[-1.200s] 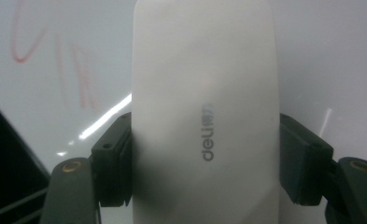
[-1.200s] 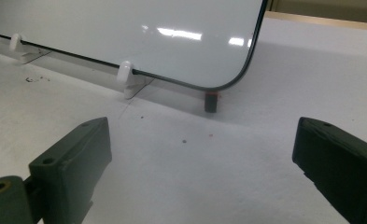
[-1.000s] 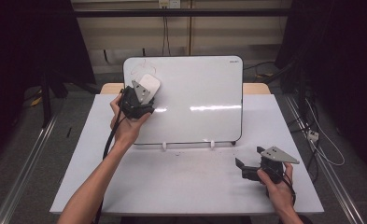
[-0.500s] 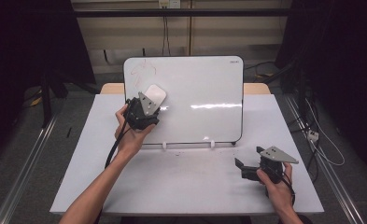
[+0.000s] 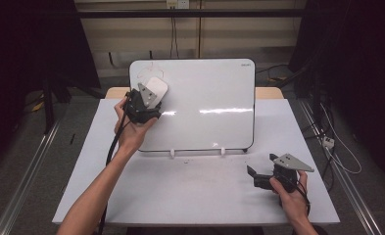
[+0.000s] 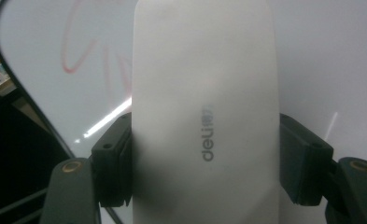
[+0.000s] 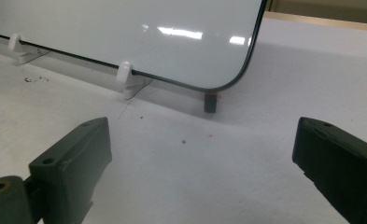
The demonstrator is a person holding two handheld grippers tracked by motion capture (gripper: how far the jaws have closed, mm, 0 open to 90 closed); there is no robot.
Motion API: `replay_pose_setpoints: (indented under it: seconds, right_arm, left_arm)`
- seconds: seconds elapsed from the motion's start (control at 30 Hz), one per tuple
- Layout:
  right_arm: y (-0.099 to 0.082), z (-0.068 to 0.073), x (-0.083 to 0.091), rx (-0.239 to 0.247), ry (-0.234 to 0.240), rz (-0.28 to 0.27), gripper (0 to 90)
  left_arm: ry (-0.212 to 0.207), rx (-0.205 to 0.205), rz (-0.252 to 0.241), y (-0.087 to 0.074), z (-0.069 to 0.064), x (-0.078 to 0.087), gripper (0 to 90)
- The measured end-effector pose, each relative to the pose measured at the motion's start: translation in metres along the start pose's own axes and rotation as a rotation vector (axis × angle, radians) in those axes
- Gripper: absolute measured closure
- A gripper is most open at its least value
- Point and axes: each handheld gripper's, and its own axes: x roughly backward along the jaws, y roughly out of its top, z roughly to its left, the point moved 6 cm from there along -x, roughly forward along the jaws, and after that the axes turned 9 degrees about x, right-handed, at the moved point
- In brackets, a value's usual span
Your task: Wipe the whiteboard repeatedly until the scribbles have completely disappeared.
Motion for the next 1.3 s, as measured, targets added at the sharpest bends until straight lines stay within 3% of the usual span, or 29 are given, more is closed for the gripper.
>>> replay_pose_setpoints:
  seconds: [0.2, 0.37, 0.6, 0.73, 0.87, 1.03, 1.3]
  right_arm:
    - [0.0, 0.0, 0.0, -0.001, 0.002, -0.001, 4.5]
    - [0.0, 0.0, 0.0, 0.0, 0.002, -0.002, 4.5]
    - [0.0, 0.001, -0.001, 0.003, 0.006, 0.0, 4.5]
    - [0.001, 0.002, -0.002, 0.004, 0.005, 0.002, 4.5]
    - [0.001, 0.003, -0.001, 0.003, 0.007, -0.001, 4.5]
    - [0.0, 0.001, 0.0, -0.001, 0.005, -0.002, 4.5]
    - [0.0, 0.002, 0.0, -0.001, 0.008, -0.003, 4.5]
  left_arm:
    - [0.019, 0.046, -0.01, 0.014, 0.02, -0.002, 31.2]
    - [0.021, 0.049, -0.009, 0.012, 0.018, -0.001, 31.2]
    - [-0.011, 0.028, -0.003, -0.004, -0.004, -0.001, 31.1]
    - [-0.034, -0.006, 0.009, -0.013, -0.02, 0.001, 31.1]
    - [-0.049, -0.075, 0.018, -0.025, -0.033, 0.005, 31.1]
    - [-0.059, -0.063, 0.022, -0.02, -0.028, 0.004, 31.1]
    - [-0.034, -0.025, 0.018, 0.003, -0.003, 0.0, 31.2]
